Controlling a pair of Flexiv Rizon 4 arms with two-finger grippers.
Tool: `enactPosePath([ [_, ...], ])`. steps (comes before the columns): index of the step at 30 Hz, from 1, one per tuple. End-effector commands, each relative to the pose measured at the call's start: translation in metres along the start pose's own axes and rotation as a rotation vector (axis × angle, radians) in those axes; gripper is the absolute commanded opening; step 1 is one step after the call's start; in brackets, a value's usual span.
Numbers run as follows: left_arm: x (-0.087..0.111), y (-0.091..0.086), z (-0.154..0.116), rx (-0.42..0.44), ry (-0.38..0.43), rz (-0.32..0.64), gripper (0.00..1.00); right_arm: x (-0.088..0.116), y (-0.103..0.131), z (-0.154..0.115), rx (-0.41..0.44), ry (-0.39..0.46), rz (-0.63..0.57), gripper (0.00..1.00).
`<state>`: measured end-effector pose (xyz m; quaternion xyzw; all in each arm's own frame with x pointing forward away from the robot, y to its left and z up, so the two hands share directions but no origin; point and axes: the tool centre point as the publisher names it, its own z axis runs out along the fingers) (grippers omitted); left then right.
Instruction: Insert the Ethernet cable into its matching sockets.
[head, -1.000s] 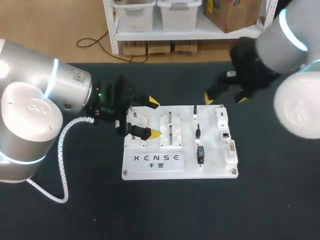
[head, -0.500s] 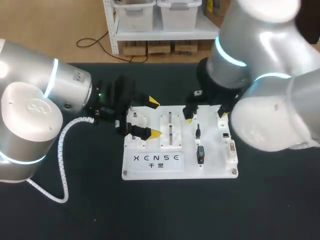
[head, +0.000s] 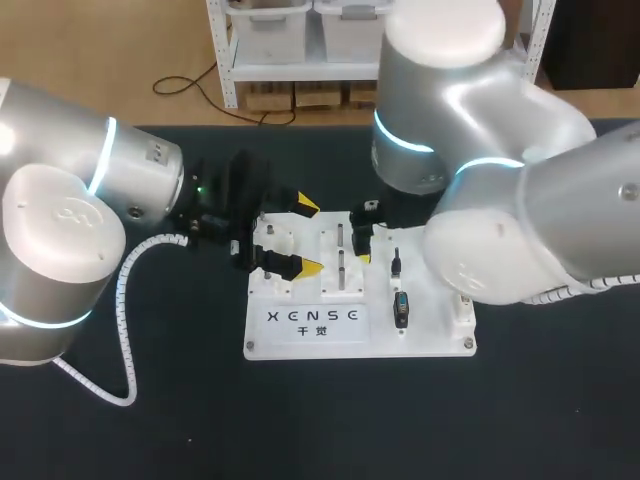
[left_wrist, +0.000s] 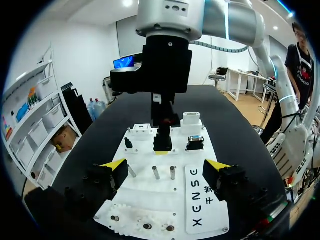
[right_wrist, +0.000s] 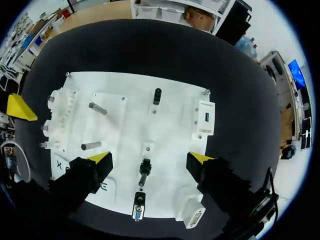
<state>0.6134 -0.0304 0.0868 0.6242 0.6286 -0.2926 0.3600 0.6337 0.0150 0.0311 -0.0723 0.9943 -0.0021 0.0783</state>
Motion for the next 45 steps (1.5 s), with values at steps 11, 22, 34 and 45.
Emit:
enactPosePath([
  [11, 0.0006, 0.0009, 0.0013, 0.000, 0.001, 0.000, 1.00, 0.0019, 0.0041, 0.0102, 0.001, 0.017, 0.010, 0.42],
  [22, 0.0006, 0.0009, 0.0013, 0.000, 0.001, 0.000, 1.00, 0.0042, 0.0035, 0.0102, -0.004, 0.036, 0.017, 0.32],
  [34, 0.0006, 0.0009, 0.0013, 0.000, 0.001, 0.000, 1.00, 0.0059, 0.0016, 0.0105, -0.011, 0.046, 0.014, 0.22],
  [45, 0.0006, 0.0009, 0.0013, 0.000, 0.001, 0.000, 1.00, 0.0048, 0.0041, 0.0100, -0.029, 0.046, 0.010, 0.00],
])
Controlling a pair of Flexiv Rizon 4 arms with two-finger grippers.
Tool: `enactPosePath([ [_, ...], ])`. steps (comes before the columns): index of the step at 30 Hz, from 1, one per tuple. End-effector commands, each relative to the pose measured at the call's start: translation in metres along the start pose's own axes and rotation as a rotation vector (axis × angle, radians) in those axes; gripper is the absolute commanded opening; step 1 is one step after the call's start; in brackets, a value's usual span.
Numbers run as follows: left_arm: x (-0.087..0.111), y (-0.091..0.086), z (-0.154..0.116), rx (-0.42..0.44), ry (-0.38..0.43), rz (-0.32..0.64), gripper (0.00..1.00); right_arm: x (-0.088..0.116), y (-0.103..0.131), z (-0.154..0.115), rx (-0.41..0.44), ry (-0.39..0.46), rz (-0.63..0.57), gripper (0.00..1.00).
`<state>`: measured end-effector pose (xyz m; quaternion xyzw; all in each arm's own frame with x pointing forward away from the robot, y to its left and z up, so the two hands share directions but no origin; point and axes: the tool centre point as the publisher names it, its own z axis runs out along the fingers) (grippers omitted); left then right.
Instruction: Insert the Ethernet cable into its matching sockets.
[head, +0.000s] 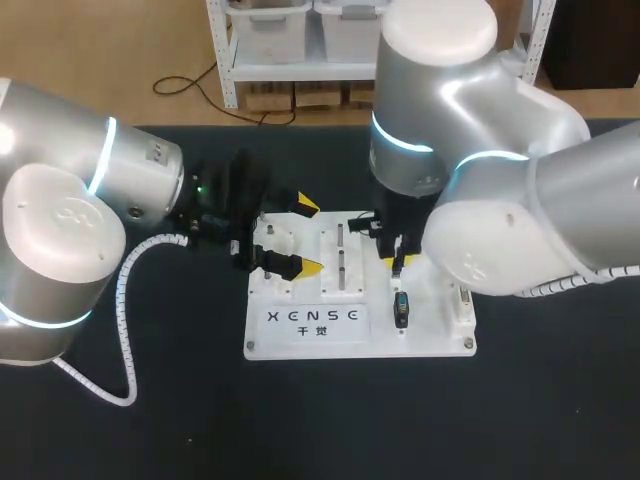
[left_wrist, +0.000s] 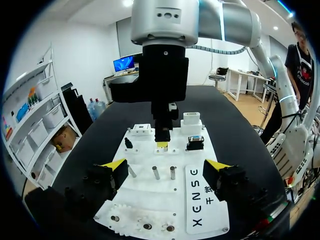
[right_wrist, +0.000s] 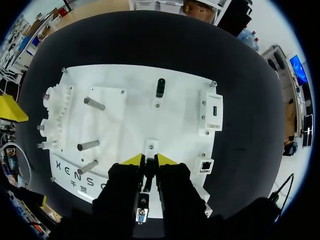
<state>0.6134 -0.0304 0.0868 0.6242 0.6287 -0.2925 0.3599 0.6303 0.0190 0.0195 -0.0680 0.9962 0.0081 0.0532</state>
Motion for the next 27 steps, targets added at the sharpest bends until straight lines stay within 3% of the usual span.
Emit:
enactPosePath([
  [1, 0.001, 0.001, 0.001, 0.000, 0.001, 0.000, 1.00, 0.000, 0.000, -0.001, -0.009, -0.004, -0.003, 0.00],
  [10, 0.001, 0.001, 0.001, 0.000, 0.001, 0.000, 1.00, -0.006, -0.007, -0.020, -0.021, -0.023, -0.009, 0.00],
  [27, 0.001, 0.001, 0.001, 0.000, 0.001, 0.000, 1.00, 0.001, -0.048, -0.038, 0.001, -0.009, 0.044, 0.00],
])
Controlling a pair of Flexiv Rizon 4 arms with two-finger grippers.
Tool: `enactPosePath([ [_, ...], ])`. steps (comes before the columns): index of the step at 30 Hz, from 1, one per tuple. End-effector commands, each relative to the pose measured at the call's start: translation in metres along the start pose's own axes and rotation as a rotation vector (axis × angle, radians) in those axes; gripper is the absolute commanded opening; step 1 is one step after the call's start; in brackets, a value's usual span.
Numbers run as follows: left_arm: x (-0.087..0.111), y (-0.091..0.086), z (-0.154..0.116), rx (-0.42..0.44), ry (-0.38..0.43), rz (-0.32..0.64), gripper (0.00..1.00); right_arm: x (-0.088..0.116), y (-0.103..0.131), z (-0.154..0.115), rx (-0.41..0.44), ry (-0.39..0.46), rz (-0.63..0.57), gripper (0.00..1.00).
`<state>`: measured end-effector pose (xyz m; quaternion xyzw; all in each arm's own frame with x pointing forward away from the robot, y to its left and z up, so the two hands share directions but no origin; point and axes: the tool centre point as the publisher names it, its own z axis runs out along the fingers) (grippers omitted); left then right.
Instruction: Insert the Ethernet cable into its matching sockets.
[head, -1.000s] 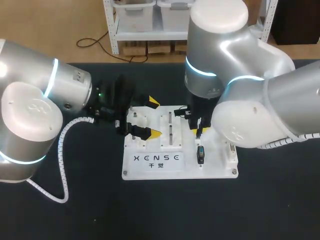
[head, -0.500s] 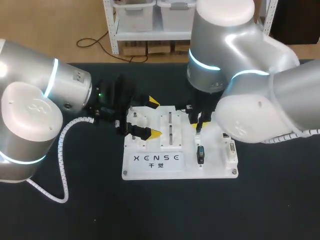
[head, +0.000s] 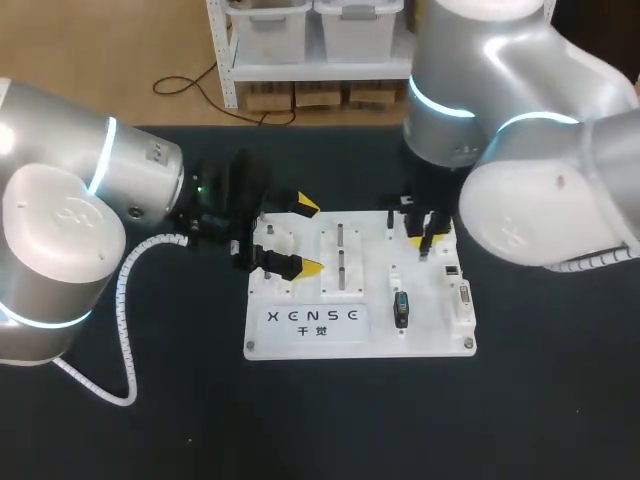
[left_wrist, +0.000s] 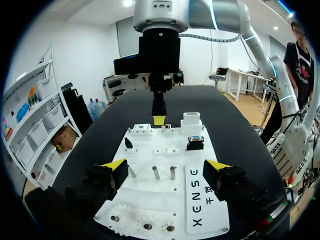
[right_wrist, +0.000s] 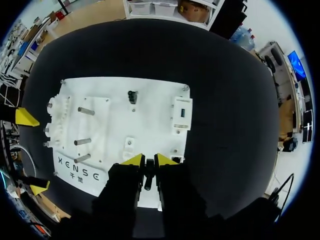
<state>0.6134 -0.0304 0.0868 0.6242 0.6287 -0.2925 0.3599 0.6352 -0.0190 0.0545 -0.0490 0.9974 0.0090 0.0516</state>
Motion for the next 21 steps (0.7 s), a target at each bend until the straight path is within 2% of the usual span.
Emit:
enactPosePath([
  [1, 0.001, 0.001, 0.001, 0.000, 0.001, 0.000, 1.00, 0.005, -0.013, -0.002, 0.003, -0.011, 0.015, 0.00],
  [7, 0.001, 0.001, 0.001, 0.000, 0.001, 0.000, 1.00, 0.009, -0.026, 0.002, 0.014, -0.002, 0.035, 0.00],
  [21, 0.001, 0.001, 0.001, 0.000, 0.001, 0.000, 1.00, 0.011, -0.036, 0.010, 0.039, -0.004, 0.027, 0.00],
])
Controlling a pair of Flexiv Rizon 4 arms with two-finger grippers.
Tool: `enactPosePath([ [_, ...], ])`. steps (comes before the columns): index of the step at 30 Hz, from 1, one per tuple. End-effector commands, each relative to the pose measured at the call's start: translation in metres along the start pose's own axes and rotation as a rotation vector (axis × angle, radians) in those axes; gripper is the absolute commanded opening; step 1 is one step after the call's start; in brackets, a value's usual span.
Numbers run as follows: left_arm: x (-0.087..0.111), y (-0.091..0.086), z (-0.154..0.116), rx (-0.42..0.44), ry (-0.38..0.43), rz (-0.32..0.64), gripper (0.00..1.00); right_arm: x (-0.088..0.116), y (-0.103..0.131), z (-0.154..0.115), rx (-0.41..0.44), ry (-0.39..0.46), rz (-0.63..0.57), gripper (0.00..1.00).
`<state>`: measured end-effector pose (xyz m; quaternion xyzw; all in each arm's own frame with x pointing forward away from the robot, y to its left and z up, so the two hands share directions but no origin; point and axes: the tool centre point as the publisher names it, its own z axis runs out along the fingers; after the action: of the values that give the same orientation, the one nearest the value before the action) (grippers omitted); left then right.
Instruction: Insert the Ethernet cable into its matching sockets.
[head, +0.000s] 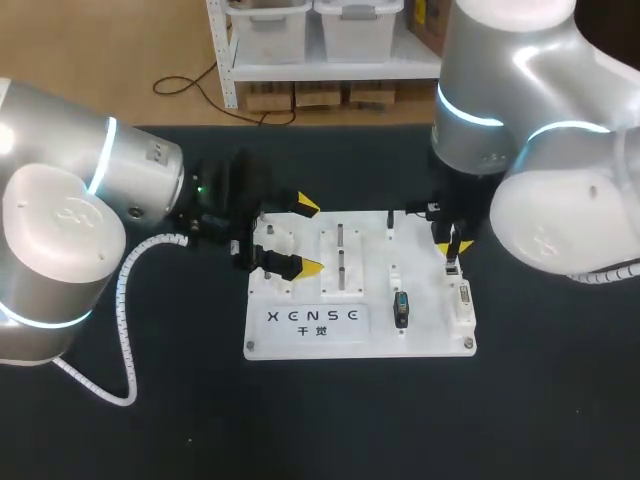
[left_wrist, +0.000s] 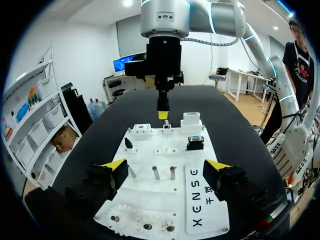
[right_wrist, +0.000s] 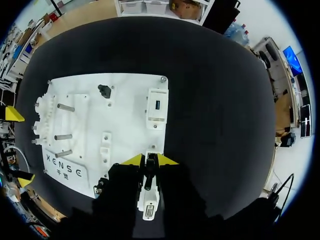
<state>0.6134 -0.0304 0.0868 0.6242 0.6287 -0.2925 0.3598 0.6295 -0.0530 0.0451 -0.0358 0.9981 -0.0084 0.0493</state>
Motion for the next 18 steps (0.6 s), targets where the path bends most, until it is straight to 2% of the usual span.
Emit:
enactPosePath([
  [1, 0.0006, 0.0008, 0.0013, 0.000, 0.000, 0.000, 1.00, 0.0001, -0.0032, 0.0032, 0.003, -0.011, 0.002, 0.00],
  [18, 0.0006, 0.0008, 0.0013, 0.000, 0.000, 0.000, 1.00, -0.0003, -0.0037, 0.0118, 0.007, 0.002, -0.012, 0.00],
])
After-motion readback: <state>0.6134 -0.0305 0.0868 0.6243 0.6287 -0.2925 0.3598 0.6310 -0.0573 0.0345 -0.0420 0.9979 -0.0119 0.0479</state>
